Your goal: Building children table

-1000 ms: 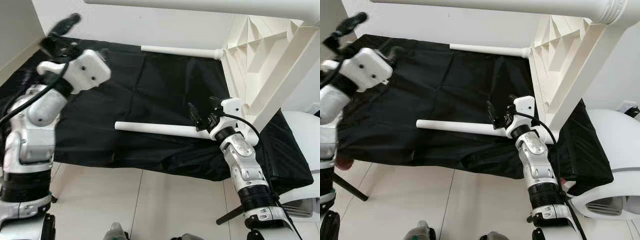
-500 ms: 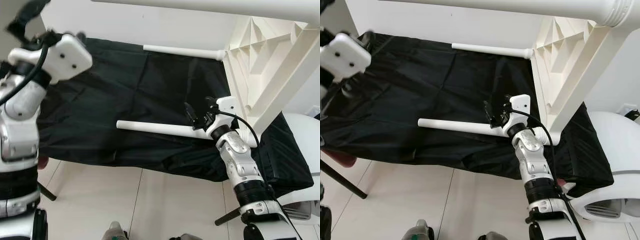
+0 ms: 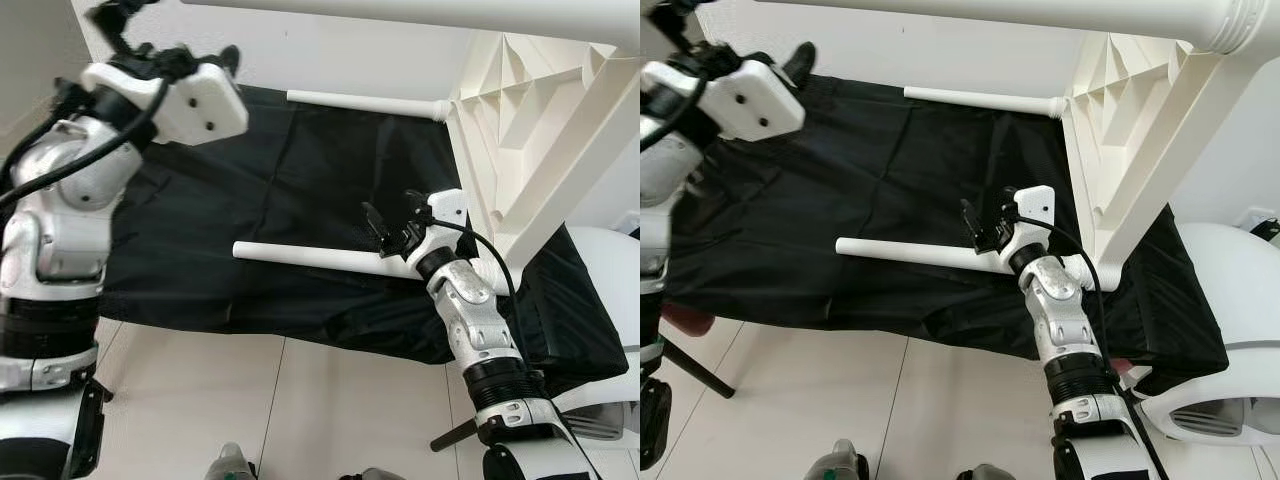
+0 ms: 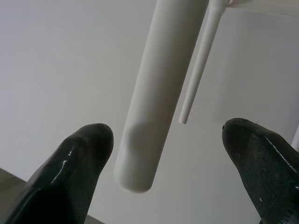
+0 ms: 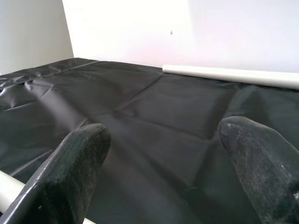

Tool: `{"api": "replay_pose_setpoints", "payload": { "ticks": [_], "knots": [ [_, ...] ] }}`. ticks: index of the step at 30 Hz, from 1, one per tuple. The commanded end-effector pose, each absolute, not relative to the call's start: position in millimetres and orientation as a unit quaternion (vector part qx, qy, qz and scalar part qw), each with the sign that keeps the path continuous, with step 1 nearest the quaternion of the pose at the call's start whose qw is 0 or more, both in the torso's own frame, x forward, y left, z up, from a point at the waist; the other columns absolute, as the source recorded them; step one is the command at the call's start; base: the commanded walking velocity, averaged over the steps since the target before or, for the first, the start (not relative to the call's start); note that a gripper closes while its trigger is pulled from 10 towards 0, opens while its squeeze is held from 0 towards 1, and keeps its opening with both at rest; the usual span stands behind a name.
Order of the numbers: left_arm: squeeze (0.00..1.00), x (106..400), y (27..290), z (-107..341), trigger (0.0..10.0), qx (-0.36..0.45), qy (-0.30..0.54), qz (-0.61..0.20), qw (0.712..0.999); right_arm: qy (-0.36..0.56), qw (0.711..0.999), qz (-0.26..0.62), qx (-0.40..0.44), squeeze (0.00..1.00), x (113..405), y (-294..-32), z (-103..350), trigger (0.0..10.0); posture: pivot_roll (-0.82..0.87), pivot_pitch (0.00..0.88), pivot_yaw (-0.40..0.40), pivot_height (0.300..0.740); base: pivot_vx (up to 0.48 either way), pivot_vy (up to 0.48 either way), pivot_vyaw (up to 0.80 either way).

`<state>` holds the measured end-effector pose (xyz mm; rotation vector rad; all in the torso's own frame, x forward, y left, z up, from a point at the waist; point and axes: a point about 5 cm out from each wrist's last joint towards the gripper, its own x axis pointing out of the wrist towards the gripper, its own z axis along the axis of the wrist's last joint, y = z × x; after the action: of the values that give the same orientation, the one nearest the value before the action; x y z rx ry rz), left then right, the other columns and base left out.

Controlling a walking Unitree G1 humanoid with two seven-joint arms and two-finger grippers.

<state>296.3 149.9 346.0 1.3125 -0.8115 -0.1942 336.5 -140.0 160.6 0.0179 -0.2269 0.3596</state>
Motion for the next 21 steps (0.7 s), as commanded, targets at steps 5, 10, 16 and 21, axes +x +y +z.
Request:
{"api": "replay_pose_setpoints", "payload": {
  "ticks": [5, 10, 16, 21],
  "knots": [
    [0.00, 300, 146, 361, 10.0, 0.591, -0.408, -0.070, 0.693, -0.125, 0.973, 0.190, 0.041, 0.00, 323, -141, 160, 10.0, 0.08, 0.011, -0.061, 0.740, 0.000, 0.000, 0.00],
    [0.00, 303, 147, 366, 10.0, 0.586, -0.412, -0.067, 0.694, -0.127, 0.968, 0.208, 0.052, 0.00, 315, -138, 159, 10.0, 0.07, 0.009, -0.044, 0.740, 0.000, 0.000, 0.00],
    [0.00, 300, 152, 360, 10.0, 0.564, -0.407, -0.061, 0.716, -0.130, 0.965, 0.225, 0.041, 0.00, 310, -134, 157, 10.0, 0.05, 0.004, -0.041, 0.740, 0.000, 0.000, 0.00],
    [0.00, 280, 150, 351, 10.0, 0.480, -0.423, -0.057, 0.766, -0.123, 0.964, 0.234, 0.022, 0.00, 317, -137, 155, 10.0, 0.09, 0.000, -0.081, 0.740, 0.000, 0.000, 0.00]
  ]
}}
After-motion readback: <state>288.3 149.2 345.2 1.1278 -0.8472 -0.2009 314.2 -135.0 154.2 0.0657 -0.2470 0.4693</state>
